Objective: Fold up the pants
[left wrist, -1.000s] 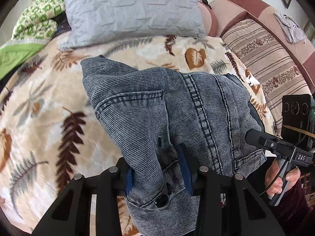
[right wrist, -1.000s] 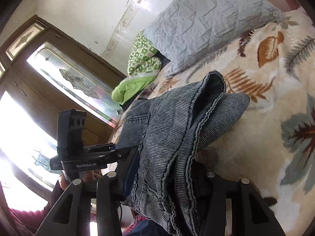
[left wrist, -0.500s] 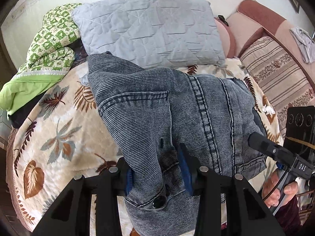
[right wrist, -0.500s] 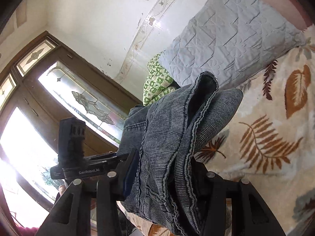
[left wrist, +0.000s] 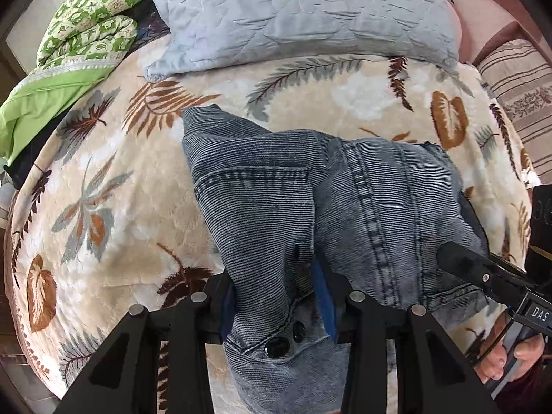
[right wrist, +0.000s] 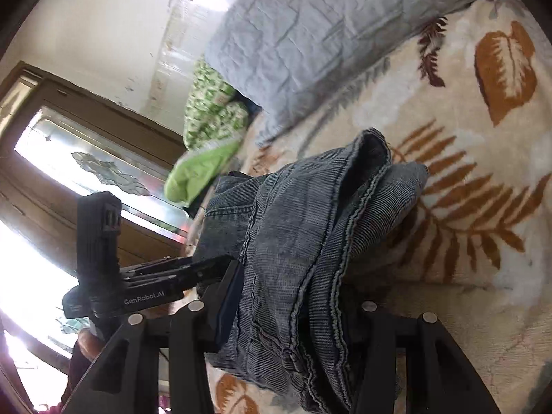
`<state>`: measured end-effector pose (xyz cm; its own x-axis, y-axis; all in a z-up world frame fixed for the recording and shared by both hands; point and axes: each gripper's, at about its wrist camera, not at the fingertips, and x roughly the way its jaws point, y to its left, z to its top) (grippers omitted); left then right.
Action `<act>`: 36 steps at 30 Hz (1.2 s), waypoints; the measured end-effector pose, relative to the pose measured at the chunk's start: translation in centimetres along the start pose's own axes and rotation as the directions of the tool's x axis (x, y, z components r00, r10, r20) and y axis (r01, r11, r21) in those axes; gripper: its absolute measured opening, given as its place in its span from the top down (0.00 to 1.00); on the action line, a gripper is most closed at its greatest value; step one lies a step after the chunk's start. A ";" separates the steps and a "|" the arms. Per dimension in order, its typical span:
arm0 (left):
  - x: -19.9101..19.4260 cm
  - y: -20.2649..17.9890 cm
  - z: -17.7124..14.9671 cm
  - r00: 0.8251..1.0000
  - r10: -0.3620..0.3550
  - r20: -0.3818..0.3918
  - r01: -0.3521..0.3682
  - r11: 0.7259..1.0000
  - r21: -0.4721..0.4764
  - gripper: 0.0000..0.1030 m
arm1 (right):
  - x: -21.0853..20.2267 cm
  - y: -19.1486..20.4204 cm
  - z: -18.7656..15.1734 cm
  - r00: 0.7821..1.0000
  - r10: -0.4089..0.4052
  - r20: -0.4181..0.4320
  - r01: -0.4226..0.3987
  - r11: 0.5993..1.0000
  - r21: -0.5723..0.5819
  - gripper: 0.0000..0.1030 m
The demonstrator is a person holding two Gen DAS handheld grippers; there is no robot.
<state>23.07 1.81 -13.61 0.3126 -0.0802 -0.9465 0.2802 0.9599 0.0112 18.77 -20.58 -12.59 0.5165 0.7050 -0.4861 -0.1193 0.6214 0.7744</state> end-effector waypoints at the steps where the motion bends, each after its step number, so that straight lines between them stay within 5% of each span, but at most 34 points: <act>1: 0.1 -0.2 -0.2 1.000 0.005 0.002 -0.005 1.000 0.001 0.59 | 0.2 -0.2 0.0 1.000 -0.006 -0.004 0.006 1.000 0.000 0.52; 10: 2.2 -1.0 -0.2 0.993 0.112 -0.036 -0.111 0.994 0.023 0.50 | 1.1 -2.8 0.2 0.996 -0.029 -0.083 0.039 0.992 0.123 0.53; 17: 4.7 -2.0 0.3 0.973 0.210 -0.093 -0.205 0.977 0.057 0.44 | 2.7 -3.3 0.4 0.980 -0.105 -0.172 0.129 0.982 0.136 0.45; 20: 5.0 -2.1 0.4 0.966 0.239 -0.099 -0.233 0.970 0.071 0.41 | 3.0 -4.2 0.4 0.979 -0.073 -0.191 0.109 0.977 0.186 0.44; 36: 5.3 -4.9 -0.1 0.912 0.405 -0.061 -0.386 0.900 0.201 0.34 | 4.4 -2.2 0.9 0.960 -0.137 -0.245 0.173 0.976 0.131 0.40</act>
<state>23.28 -3.30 -18.72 0.3435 0.3322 -0.8784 0.3140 0.8409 0.4408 22.03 -19.19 -16.06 0.3046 0.6749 -0.6721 0.0837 0.6839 0.7247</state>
